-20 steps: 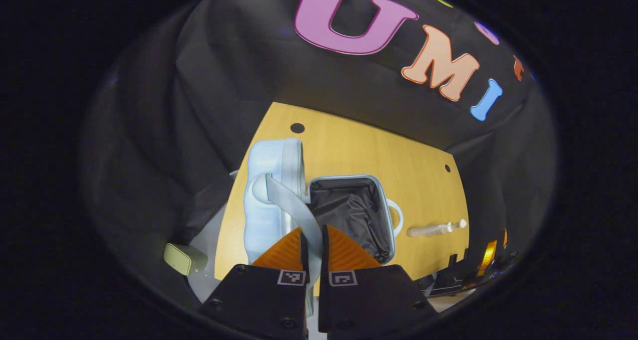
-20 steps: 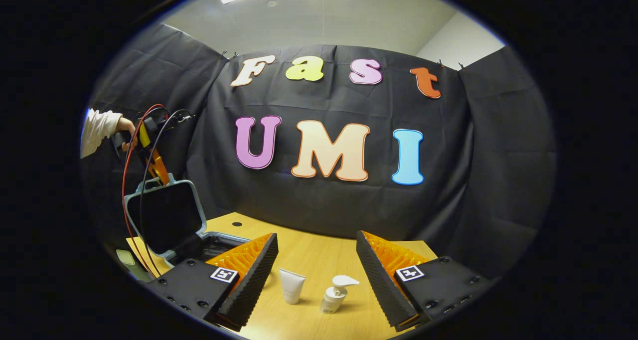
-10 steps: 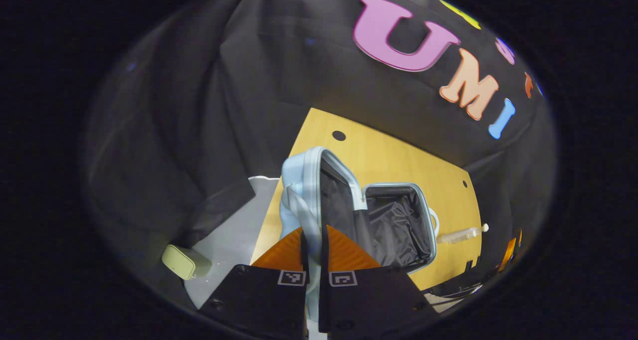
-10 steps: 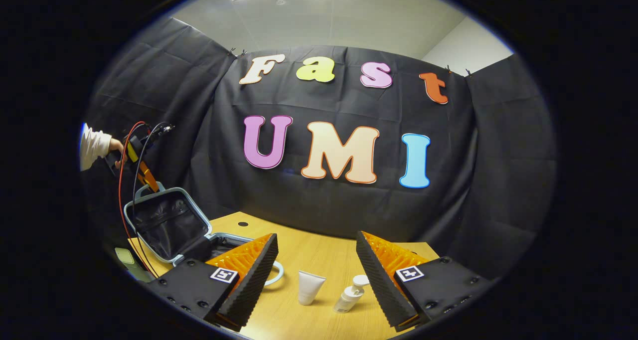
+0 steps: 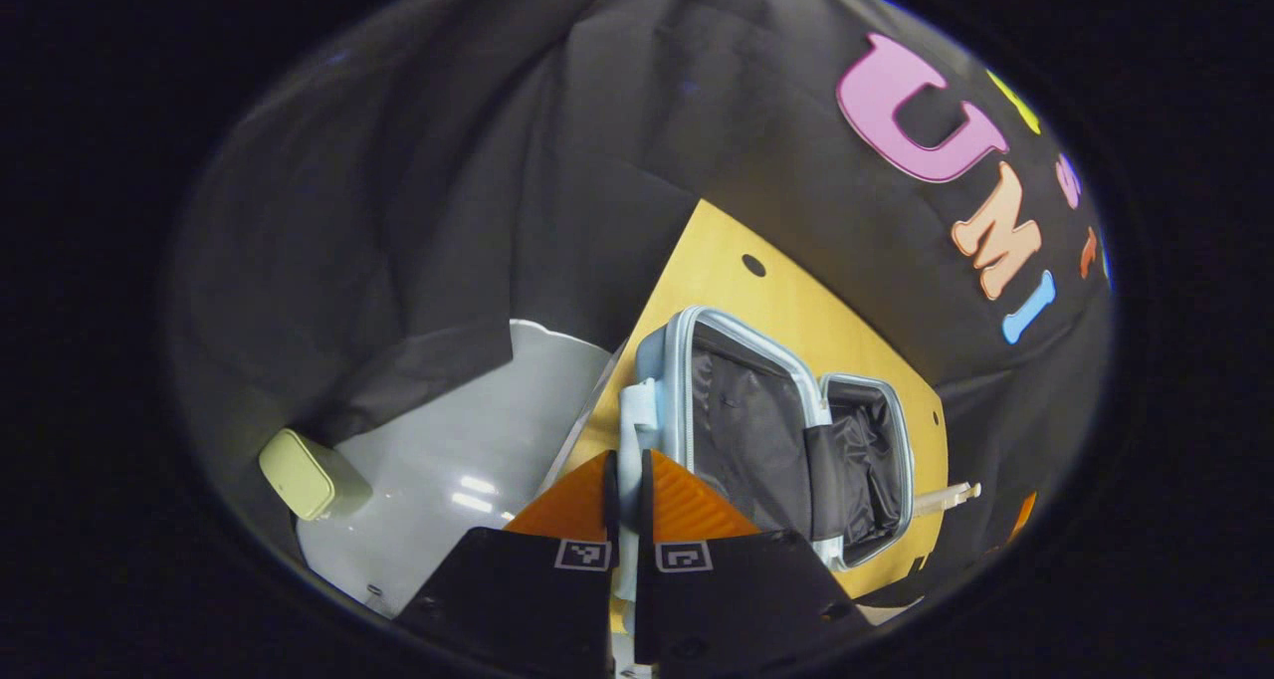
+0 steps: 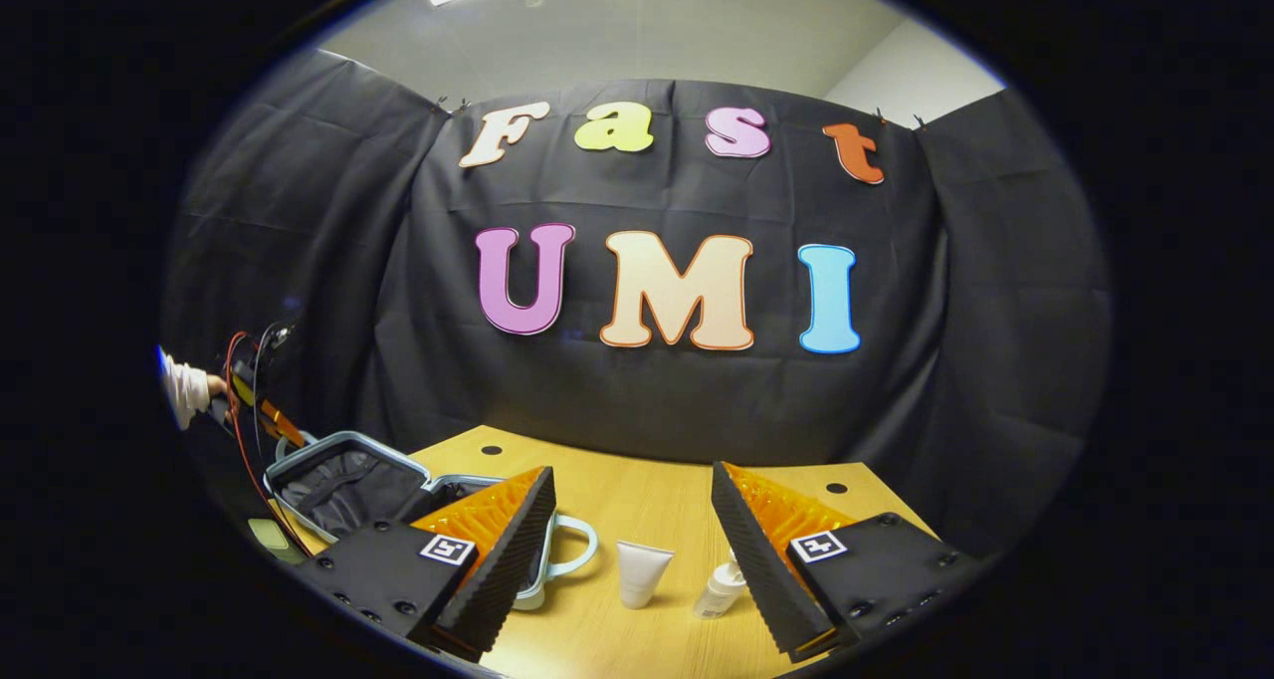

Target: First open the suitcase, pack the skin care products into it, and then close the suitcase.

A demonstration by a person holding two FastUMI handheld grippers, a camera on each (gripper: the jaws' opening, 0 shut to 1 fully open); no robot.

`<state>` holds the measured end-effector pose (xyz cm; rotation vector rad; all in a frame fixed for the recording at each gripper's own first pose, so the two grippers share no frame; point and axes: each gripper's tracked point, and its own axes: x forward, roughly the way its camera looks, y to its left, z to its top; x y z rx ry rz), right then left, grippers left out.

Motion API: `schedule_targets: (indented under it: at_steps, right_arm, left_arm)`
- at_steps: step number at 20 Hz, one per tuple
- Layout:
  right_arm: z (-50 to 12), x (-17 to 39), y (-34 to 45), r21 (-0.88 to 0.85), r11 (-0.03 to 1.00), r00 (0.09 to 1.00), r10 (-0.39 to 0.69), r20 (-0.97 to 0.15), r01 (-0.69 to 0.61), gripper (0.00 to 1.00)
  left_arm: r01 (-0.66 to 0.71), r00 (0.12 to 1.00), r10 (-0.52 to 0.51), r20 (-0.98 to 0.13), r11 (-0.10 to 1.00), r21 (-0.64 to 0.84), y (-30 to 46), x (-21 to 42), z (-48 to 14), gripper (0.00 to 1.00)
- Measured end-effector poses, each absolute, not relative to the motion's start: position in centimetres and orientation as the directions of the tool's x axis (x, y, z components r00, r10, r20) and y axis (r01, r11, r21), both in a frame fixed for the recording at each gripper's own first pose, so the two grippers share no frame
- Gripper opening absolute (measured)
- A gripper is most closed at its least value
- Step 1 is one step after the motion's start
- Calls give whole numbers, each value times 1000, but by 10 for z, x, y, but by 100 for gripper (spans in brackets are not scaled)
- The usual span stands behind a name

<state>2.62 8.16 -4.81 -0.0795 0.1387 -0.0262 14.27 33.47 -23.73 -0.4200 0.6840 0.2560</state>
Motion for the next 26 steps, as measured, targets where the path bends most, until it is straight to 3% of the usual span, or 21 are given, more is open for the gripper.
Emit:
schedule_targets:
  at_steps: [7,8,12,14,15,16,18,19,20,21,26]
  right_arm:
    - [-54,32,73,-91,995,987,-52,-151,39,100]
    - [-54,33,71,-86,995,987,-56,-151,44,99]
    - [-59,31,53,-88,994,986,-75,-151,62,99]
    - [-60,29,39,-85,994,985,-86,-148,74,99]
    - [-62,29,32,-76,994,985,-91,-144,81,99]
    - [-62,30,25,-66,994,985,-96,-143,87,99]
    - [-68,29,11,-52,994,984,-100,-149,93,99]
    - [-73,28,4,-52,994,983,-98,-154,91,99]
    - [-77,27,-3,-53,995,982,-95,-162,87,99]
    - [-84,27,-7,-54,995,981,-89,-172,81,100]
    - [-125,28,-32,-47,998,971,-55,-231,45,100]
  left_arm:
    - [-414,715,163,-680,882,-223,355,131,-267,5]
    - [-406,727,175,-664,890,-209,355,133,-261,14]
    - [-353,815,238,-528,927,-128,341,141,-199,69]
    - [-287,876,232,-424,956,-70,309,149,-162,76]
    - [-251,898,216,-382,967,-42,286,152,-145,71]
    - [-213,922,195,-334,977,-19,257,156,-127,72]
    - [-124,962,126,-242,992,24,194,165,-97,82]
    - [-73,976,81,-202,996,46,160,173,-87,80]
    - [-24,986,33,-165,998,58,126,177,-80,88]
    - [31,990,-23,-140,998,58,88,183,-79,86]
    - [258,963,-256,-84,966,9,-72,192,-105,95]
